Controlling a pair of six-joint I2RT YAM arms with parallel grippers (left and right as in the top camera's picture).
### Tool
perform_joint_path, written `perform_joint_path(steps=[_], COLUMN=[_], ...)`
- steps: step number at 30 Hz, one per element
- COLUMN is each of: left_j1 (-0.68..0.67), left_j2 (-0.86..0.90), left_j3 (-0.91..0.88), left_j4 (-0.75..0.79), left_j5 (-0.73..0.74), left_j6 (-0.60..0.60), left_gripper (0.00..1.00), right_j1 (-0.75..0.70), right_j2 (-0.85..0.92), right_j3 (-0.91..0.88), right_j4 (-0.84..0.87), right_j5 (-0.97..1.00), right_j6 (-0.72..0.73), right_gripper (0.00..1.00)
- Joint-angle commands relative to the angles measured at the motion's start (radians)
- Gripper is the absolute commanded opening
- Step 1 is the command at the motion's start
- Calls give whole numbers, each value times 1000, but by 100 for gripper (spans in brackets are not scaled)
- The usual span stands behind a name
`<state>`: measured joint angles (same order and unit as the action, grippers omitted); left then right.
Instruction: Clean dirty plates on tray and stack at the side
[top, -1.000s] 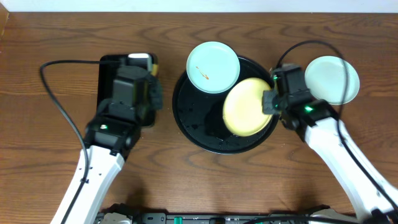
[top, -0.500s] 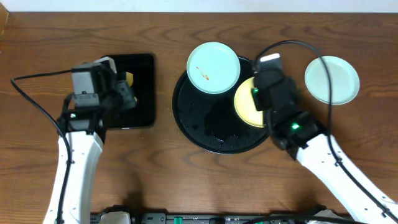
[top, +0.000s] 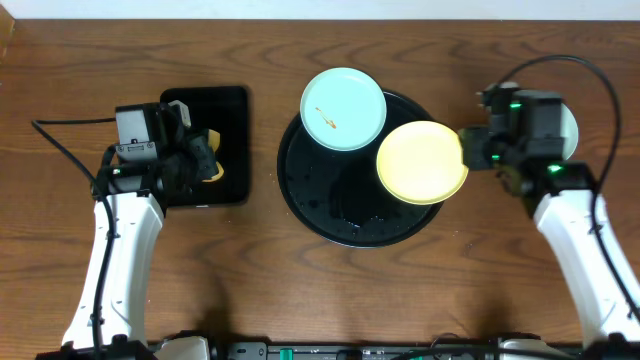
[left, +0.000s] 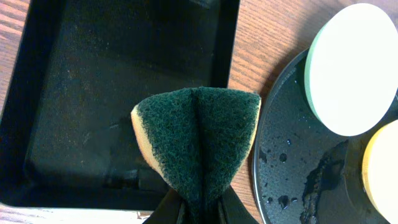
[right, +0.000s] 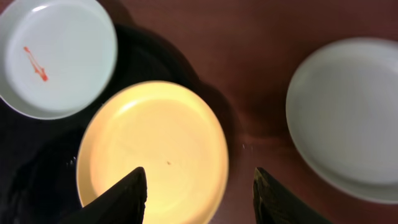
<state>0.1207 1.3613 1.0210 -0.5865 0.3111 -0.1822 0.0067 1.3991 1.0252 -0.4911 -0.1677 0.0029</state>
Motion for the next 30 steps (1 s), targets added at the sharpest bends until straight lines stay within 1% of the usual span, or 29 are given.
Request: perform_joint_path(steps=[1,5,9,13,14,19,23,26,30], left_j1=[3,3,3,3,3,3,3,3,3], left_j2=[20,36,52,60,60,60,60,60,60], left_j3=[4,4,4,4,4,4,4,4,4], left_j4=[-7,-19,-24,-27,-26,-26,-27,-27,-27], left_j5=[10,10,10,10,10,10,10,10,10], left_j6=[17,17,17,28,32,32,32,32,32], left_gripper=[12,12,12,12,12,12,12,12,12], right_j1=[-97,-111,-104,-105,-105,-104,-104,-103,-95], right_j2=[97,201,274,314,318,344,354,354,354], right_j3=[10,10,10,9,9,9,9,8,-10], right_j4=[-19,-25,-13,-8,-11,-14,-13,-17,-2], right_j5=[-243,-271,-270,-224,-206,-192,-191,-192,-177], right_j6=[-31,-82,-90,-90,-90,-86,-86,-85,-86], right_gripper=[51,47,43,29,27,27,29,24,24])
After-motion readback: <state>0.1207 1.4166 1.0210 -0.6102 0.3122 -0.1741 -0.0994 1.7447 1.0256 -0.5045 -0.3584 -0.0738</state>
